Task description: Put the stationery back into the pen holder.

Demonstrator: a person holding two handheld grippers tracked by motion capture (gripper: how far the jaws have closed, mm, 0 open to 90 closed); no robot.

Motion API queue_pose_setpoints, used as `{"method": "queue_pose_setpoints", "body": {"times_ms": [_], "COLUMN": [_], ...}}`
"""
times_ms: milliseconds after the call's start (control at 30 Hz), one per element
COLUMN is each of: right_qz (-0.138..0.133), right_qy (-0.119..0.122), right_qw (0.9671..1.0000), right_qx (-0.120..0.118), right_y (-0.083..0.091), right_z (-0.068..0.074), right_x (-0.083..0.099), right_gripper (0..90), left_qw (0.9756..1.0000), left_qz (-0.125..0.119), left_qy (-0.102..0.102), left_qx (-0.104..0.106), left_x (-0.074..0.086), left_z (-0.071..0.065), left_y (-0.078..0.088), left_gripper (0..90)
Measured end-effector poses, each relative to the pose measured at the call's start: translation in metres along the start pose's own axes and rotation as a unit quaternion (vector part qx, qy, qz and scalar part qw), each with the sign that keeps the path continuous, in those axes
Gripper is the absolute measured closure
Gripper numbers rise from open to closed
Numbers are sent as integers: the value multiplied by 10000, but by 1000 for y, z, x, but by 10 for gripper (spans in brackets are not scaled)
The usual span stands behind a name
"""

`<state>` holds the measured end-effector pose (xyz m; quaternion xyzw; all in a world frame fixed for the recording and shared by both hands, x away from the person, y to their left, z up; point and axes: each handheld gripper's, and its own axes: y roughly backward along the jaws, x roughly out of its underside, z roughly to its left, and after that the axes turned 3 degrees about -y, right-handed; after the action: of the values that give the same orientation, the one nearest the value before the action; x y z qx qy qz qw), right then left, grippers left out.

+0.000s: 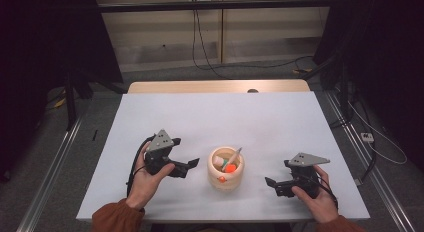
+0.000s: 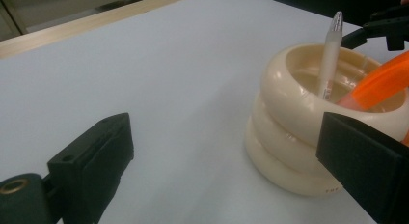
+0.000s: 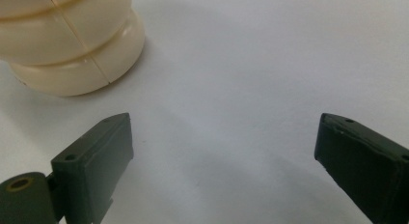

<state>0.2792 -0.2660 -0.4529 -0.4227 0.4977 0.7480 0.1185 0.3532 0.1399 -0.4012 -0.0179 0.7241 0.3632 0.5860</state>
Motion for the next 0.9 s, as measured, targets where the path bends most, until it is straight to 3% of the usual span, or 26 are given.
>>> {"method": "queue_pose_setpoints", "body": {"times_ms": [167,467,900], "right_qz": [-5,10,21], "right_qy": [-12,6,5], "right_qw": [10000,10000,10000], "right_qx": [-1,-4,-2], "right_y": [0,0,0], "right_z": [0,0,1], "right_x": [0,0,0], "right_gripper": [61,61,61], "left_qw": [10000,9995,9985], "left_qz": [49,136,270], "left_qy": [24,-57,90], "left_qx": [-32,-288,-465], "left_x": [4,16,28], "left_z": [0,3,10], "left_y": [7,16,30], "left_gripper": [58,60,63]}}
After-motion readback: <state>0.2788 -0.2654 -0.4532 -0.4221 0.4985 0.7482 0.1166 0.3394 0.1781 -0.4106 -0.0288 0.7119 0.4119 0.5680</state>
